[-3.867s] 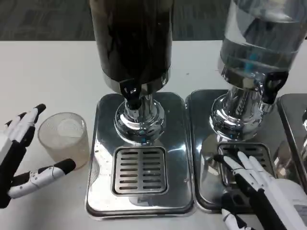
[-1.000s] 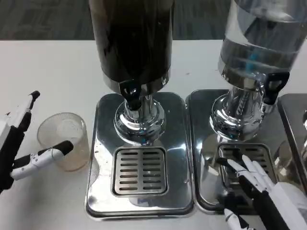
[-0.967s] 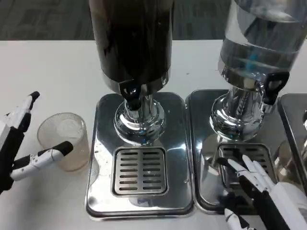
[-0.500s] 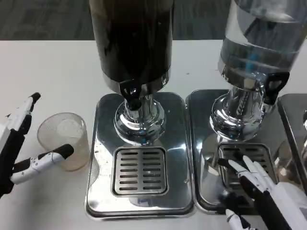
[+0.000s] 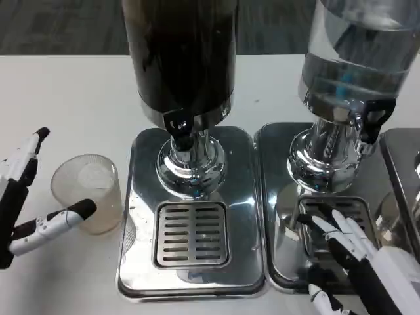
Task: Grasp the cup under the faucet to collect the drink, then remove the cup.
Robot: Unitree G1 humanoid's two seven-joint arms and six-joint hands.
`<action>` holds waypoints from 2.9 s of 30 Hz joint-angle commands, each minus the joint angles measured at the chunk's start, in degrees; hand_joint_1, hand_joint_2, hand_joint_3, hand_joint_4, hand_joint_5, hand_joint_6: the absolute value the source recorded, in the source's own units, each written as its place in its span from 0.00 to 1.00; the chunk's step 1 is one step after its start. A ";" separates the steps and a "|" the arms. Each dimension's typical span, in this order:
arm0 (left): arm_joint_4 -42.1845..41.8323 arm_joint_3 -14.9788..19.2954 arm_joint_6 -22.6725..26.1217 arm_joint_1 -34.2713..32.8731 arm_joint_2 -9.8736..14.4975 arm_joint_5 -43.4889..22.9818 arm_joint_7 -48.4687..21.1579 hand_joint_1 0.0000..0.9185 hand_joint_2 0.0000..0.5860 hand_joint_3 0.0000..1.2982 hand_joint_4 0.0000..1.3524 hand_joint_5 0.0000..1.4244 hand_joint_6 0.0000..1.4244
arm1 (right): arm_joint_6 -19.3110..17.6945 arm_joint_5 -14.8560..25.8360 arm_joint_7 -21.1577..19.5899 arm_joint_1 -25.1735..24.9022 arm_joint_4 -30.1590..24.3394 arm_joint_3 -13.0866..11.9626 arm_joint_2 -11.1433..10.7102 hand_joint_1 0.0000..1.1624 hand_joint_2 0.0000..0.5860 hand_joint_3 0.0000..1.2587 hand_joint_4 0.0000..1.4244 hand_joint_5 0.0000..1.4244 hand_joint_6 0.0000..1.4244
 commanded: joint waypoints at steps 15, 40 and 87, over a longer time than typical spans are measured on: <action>-5.10 3.29 1.11 6.29 -0.73 -1.65 -1.34 0.03 0.01 0.00 0.00 0.03 0.04 | 1.20 1.98 1.25 0.39 -0.83 -0.89 -0.43 0.42 1.00 0.11 0.00 0.00 0.10; 0.17 2.05 1.89 5.46 -0.93 -2.02 -2.30 0.03 0.01 0.00 0.00 0.03 0.04 | 1.90 2.89 1.60 1.04 -1.54 -1.14 -0.33 0.42 1.00 0.11 0.00 0.00 0.11; 19.79 -6.23 -3.20 -11.50 -2.36 0.39 0.03 0.05 0.05 0.00 0.00 0.04 0.06 | 1.78 3.13 1.49 1.38 -1.58 -0.46 0.10 0.42 1.00 0.12 0.00 0.00 0.12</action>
